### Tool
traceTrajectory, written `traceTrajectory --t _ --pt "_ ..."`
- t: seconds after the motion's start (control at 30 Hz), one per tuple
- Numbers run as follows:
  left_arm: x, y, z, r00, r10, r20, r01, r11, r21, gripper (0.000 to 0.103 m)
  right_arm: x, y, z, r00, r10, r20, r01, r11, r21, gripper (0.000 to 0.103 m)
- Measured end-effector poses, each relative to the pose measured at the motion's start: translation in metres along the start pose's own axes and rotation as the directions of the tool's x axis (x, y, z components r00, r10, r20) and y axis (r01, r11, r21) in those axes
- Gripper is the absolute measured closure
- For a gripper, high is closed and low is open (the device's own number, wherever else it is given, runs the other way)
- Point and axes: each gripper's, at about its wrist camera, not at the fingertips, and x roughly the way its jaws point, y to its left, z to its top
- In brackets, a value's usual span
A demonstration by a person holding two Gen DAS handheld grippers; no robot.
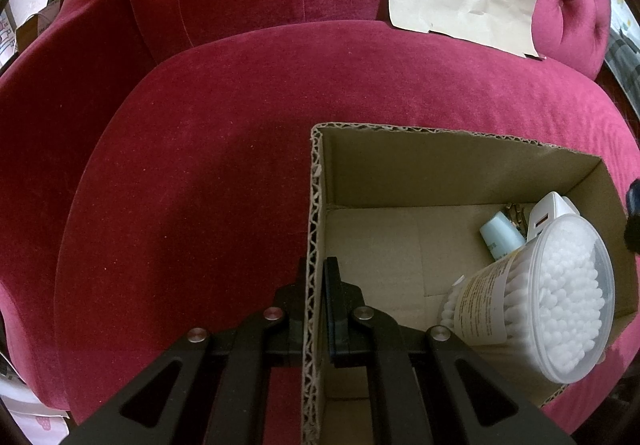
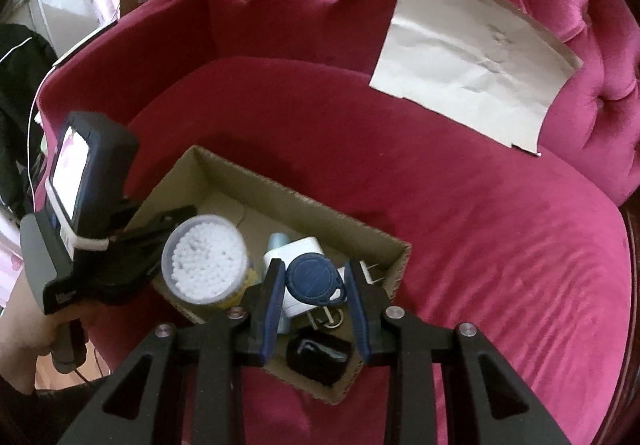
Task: Organize rigid objects
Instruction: 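Carry the blue key tag into the box and open the right gripper, then lower the box onto the seat and open the left gripper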
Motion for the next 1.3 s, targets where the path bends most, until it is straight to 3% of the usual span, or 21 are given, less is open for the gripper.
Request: traceTrajectory --t 0.6,0.63,0.7,0.77,0.83,1.3 --pt "0.0 0.0 0.0 1.0 0.002 0.001 -0.002 1.0 0.001 0.098 0.003 0.011 -0.003 1.0 0.015 -0.025 -0.015 0.999 -0.028 0.07" --pt "0.0 0.0 0.0 1.0 0.002 0.001 -0.002 1.0 0.002 0.098 0.003 0.011 -0.003 1.0 0.017 -0.024 -0.017 0.999 -0.031 0.066" --pt "0.0 0.0 0.0 1.0 0.003 0.001 -0.003 1.0 0.001 0.098 0.003 0.01 -0.004 1.0 0.004 -0.022 -0.004 1.0 -0.026 0.045" --pt "0.0 0.0 0.0 1.0 0.004 0.002 -0.004 1.0 0.002 0.098 0.005 0.008 -0.004 1.0 -0.017 -0.022 0.017 1.0 -0.016 0.015" --pt "0.0 0.0 -0.001 1.0 0.004 0.001 -0.004 1.0 0.002 0.098 0.005 0.008 -0.003 0.999 -0.04 -0.015 0.04 0.999 -0.01 0.004" --pt "-0.001 -0.003 -0.001 1.0 0.009 0.002 -0.009 1.0 0.002 0.097 0.012 -0.002 -0.001 0.997 -0.072 -0.032 0.072 0.997 0.012 0.0"
